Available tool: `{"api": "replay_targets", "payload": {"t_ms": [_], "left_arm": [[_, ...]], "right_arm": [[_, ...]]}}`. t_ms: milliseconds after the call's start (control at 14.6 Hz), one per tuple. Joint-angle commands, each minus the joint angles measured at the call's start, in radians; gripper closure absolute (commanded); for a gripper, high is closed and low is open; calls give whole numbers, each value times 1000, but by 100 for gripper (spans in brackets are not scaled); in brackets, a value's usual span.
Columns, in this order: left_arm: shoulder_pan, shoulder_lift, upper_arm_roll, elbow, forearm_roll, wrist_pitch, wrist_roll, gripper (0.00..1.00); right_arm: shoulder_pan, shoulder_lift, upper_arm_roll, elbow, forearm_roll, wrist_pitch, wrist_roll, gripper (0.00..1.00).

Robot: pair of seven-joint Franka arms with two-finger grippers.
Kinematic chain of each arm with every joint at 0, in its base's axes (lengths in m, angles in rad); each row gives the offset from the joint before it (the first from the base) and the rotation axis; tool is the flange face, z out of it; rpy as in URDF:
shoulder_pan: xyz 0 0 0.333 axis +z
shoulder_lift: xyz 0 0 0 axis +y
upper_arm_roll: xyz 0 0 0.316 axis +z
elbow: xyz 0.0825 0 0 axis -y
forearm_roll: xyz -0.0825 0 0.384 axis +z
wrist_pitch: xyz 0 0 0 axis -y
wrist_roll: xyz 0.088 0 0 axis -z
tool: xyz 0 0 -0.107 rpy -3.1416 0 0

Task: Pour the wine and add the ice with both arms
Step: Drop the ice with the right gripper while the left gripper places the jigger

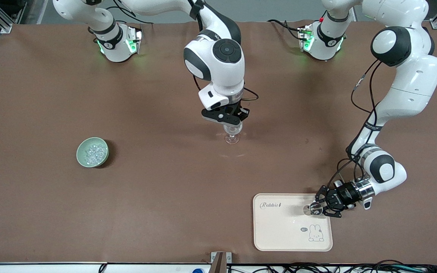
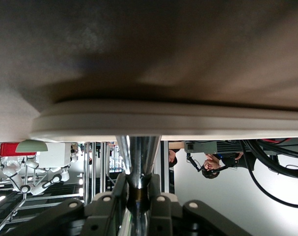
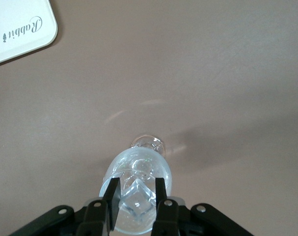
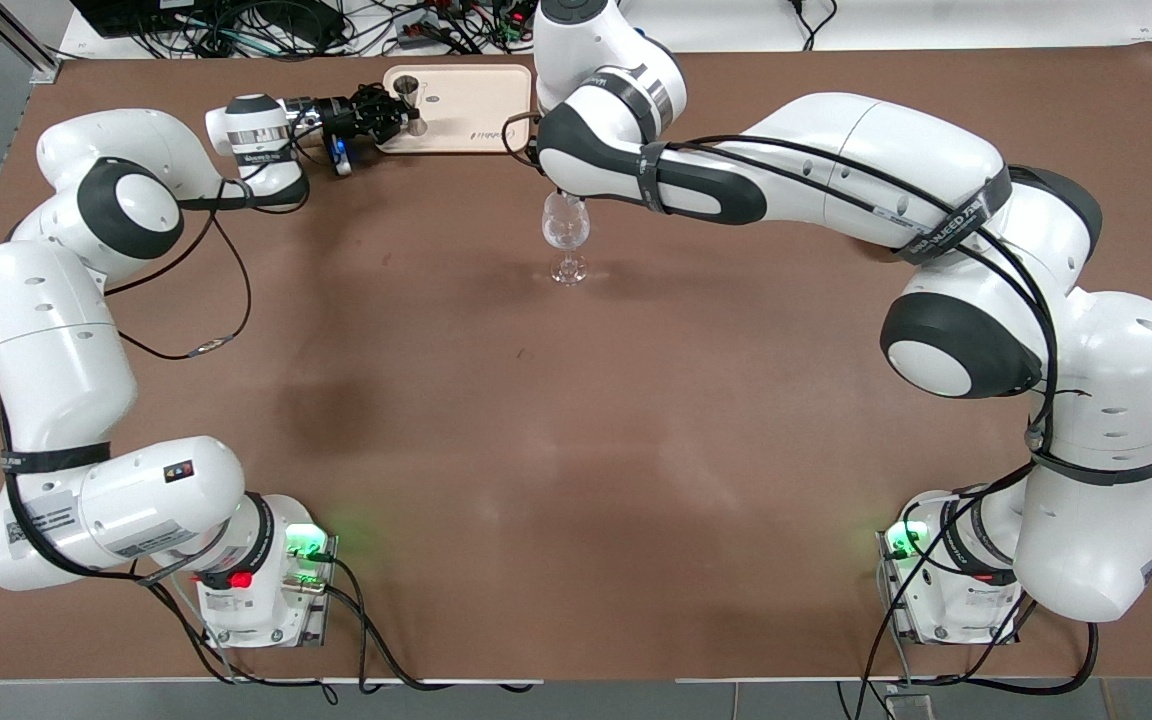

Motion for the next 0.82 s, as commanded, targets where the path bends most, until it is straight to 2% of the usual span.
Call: {"api": "replay_targets", "payload": {"t_ms": [0,68,205,411,479,548,753], "left_arm": [[-11,13,1,18,-19,14,21,26],[-9,12,1,15,-18,14,21,22],[-6,6,6,11,-13,12,21,0],[0,-37,30,7,26,12,15,0],[0,-62,52,1,89,11,8,0],[7,-81,52,-8,153,5,7,0],[32,-140,55,-30,348,-38,-47,0]], "right_arm": [[10,10,-3,18,-19,2,10,78],[10,10,-3,18,-19,2,10,77],[11,11,-3,18,-18,3,14,70],[25,13,-3,18,-18,6,17,62],[25,11,-3,18,-19,5,17,61],[25,13,-3,18,-18,6,17,56],[25,11,-3,18,-19,6,14,49]]}}
